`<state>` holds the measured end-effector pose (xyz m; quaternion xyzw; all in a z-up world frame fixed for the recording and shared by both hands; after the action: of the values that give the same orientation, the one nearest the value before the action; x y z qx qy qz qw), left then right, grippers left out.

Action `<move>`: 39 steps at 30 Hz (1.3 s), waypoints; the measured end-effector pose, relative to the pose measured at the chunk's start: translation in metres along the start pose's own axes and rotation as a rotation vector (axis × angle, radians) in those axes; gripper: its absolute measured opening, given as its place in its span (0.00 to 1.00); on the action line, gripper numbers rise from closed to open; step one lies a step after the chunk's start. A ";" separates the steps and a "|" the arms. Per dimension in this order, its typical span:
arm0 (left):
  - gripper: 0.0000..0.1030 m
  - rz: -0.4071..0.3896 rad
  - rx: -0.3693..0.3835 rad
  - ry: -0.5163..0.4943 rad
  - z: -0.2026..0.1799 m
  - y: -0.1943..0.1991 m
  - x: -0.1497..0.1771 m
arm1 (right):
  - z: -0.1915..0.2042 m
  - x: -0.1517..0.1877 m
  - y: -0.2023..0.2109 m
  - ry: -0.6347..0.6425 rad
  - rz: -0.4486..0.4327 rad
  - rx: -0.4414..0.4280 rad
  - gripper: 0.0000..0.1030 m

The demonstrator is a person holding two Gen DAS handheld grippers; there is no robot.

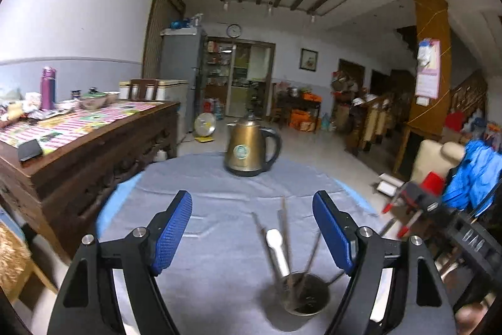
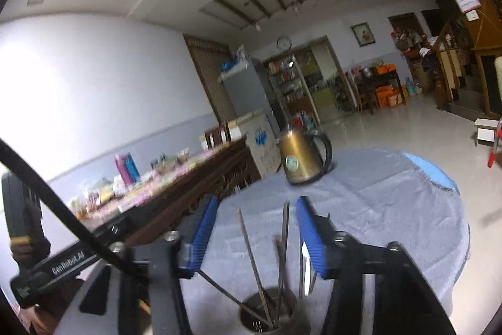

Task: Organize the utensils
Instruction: 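Insert the chopsticks into the holder and open both tools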

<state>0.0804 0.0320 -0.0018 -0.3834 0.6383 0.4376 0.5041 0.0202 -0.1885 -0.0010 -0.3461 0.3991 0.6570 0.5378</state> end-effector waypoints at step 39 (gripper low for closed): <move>0.80 0.388 -0.258 -0.117 0.033 -0.006 0.109 | -0.052 0.093 0.034 -0.021 0.328 0.161 0.60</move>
<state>0.0751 0.0560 -0.1132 -0.2888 0.6084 0.6256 0.3938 -0.0286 -0.1991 -0.1009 -0.2253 0.4960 0.7053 0.4537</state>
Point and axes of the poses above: each gripper's, at about its wrist camera, not at the fingertips, and y roughly against the way its jaws point, z to its left, x to its underside, the point moved 6 cm from there along -y, roughly the way its jaws point, and after that the axes turned 9 degrees about -z, right-handed, at the moved point
